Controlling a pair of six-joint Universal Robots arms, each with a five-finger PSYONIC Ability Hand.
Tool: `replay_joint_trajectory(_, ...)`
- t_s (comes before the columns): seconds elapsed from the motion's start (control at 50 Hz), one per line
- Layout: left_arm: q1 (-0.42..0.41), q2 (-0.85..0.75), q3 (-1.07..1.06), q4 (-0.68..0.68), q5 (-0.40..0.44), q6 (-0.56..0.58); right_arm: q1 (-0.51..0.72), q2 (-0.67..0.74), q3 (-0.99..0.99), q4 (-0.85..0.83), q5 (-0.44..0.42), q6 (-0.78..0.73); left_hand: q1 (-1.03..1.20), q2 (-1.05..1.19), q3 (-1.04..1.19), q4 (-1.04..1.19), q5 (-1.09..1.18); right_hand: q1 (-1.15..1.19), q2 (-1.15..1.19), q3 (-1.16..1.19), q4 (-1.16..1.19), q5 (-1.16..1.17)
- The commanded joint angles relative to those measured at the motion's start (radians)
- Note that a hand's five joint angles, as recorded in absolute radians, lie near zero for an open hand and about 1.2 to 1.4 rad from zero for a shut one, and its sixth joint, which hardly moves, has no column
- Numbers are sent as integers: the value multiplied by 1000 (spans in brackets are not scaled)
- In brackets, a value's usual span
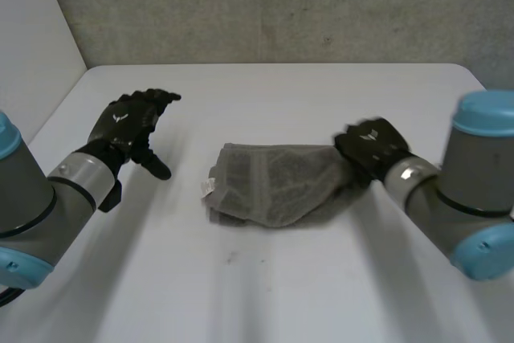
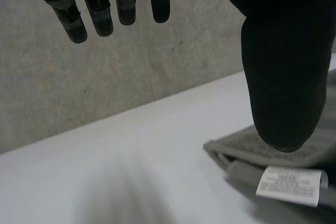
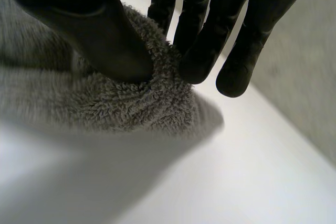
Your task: Fold the towel.
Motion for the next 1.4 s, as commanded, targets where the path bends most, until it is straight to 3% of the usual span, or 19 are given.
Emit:
replay_joint_trajectory(0.02, -44, 13, 69, -13, -6, -19, 242, 142, -301, 112, -63, -77, 0, 9, 9, 10, -27, 108, 151, 61, 56, 75)
replay_joint_trajectory(0.1, -67, 13, 105, -25, -10, -44, 345, 304, -485, 240, -120, -181, 0, 9, 9, 10, -27, 108, 151, 61, 56, 75)
replay_joint_trajectory(0.18, -77, 13, 160, -51, -13, -104, 390, 396, -585, 311, -123, -219, 3, 12, 12, 13, -24, 108, 151, 61, 56, 75)
replay_joint_trajectory(0.28, -85, 15, 209, -82, -13, -165, 402, 418, -607, 321, -112, -147, 8, 18, 18, 19, -18, 77, 120, 30, 25, 44)
replay_joint_trajectory(0.3, -91, 12, 220, -90, -15, -179, 398, 402, -589, 302, -108, -90, 14, 24, 23, 25, -12, -225, -182, -273, -277, -258)
replay_joint_trajectory(0.32, -91, 12, 220, -90, -15, -179, 390, 370, -560, 276, -103, -24, 14, 24, 23, 25, -12, -713, -671, -761, -765, -747)
replay_joint_trajectory(0.34, -97, 10, 230, -91, -15, -185, 390, 369, -560, 276, -103, -23, 17, 26, 26, 28, -9, -718, -676, -766, -770, -751)
replay_joint_trajectory(0.36, -102, 4, 241, -94, -16, -190, 375, 321, -508, 253, -101, 38, 17, 27, 26, 28, -9, -1113, -1071, -1161, -1165, -1146)
replay_joint_trajectory(0.48, -119, -13, 266, -93, -36, -191, 260, 104, -273, 157, -63, 182, 23, 32, 32, 33, -3, -1113, -1071, -1161, -1165, -1146)
replay_joint_trajectory(0.62, -203, -99, 290, -96, -133, -188, 125, 6, -170, 152, -14, 331, 26, 35, 35, 36, 0, -1113, -1071, -1161, -1165, -1146)
replay_joint_trajectory(0.76, -274, -196, 286, -96, -164, -179, 106, 50, -179, 152, -14, 388, 26, 35, 35, 36, 0, -1113, -1071, -1161, -1165, -1146)
replay_joint_trajectory(0.92, -303, -326, 277, -99, -164, -168, 132, 217, -244, 146, -2, 402, 32, 41, 41, 42, 6, -1113, -1071, -1161, -1165, -1146)
replay_joint_trajectory(1.02, -306, -380, 277, -117, -168, -52, 149, 297, -276, 149, -2, 417, 38, 47, 47, 48, 11, -1113, -1071, -1161, -1165, -1146)
replay_joint_trajectory(1.16, -303, -343, 278, -148, -234, 0, 151, 299, -291, 155, -3, 420, 35, 44, 44, 45, 9, -1113, -1071, -1161, -1165, -1146)
replay_joint_trajectory(1.32, -301, -153, 290, -178, -250, -10, 146, 84, -276, 153, 3, 422, 35, 44, 44, 45, 9, -1113, -1071, -1161, -1165, -1146)
replay_joint_trajectory(1.4, -291, -54, 306, -209, -253, -15, 129, -67, -284, 160, 78, 422, 35, 44, 44, 45, 9, -1113, -1071, -1161, -1165, -1146)
